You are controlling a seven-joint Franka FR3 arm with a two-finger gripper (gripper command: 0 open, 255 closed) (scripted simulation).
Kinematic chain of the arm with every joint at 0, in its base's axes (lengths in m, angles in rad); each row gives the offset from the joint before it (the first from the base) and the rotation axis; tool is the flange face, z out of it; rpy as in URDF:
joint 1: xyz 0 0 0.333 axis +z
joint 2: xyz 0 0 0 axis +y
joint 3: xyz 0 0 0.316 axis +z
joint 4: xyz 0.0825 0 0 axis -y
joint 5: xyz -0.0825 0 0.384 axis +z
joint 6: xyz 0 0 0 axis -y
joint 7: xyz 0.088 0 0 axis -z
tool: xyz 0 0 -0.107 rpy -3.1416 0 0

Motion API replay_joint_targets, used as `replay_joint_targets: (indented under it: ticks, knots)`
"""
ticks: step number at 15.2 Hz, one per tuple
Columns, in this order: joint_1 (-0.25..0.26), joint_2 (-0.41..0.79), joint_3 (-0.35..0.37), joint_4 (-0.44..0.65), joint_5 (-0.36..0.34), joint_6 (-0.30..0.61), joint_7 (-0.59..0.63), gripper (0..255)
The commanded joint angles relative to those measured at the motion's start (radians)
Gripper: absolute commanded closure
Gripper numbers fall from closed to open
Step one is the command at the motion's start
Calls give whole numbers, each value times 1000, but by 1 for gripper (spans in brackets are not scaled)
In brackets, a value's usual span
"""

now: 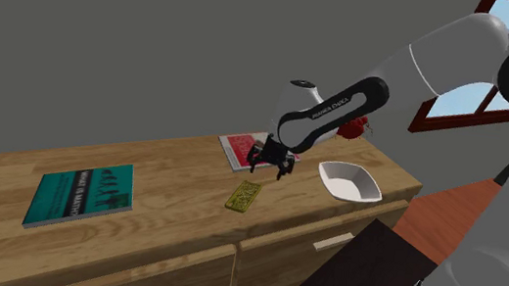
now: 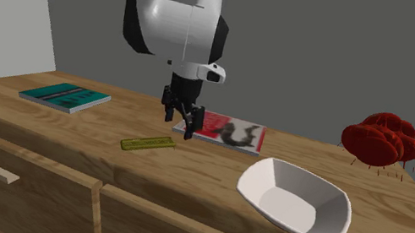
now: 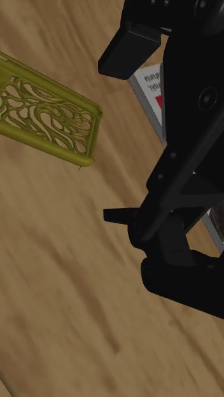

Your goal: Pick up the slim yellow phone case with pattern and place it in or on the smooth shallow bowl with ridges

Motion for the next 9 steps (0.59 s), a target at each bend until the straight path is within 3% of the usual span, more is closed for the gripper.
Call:
replay_joint_targets:
  ticks: [1, 9]
  knots:
    - [-1, 22, -6, -7, -3, 29, 15, 0]
    - [12, 94, -17, -2, -35, 95, 37, 0]
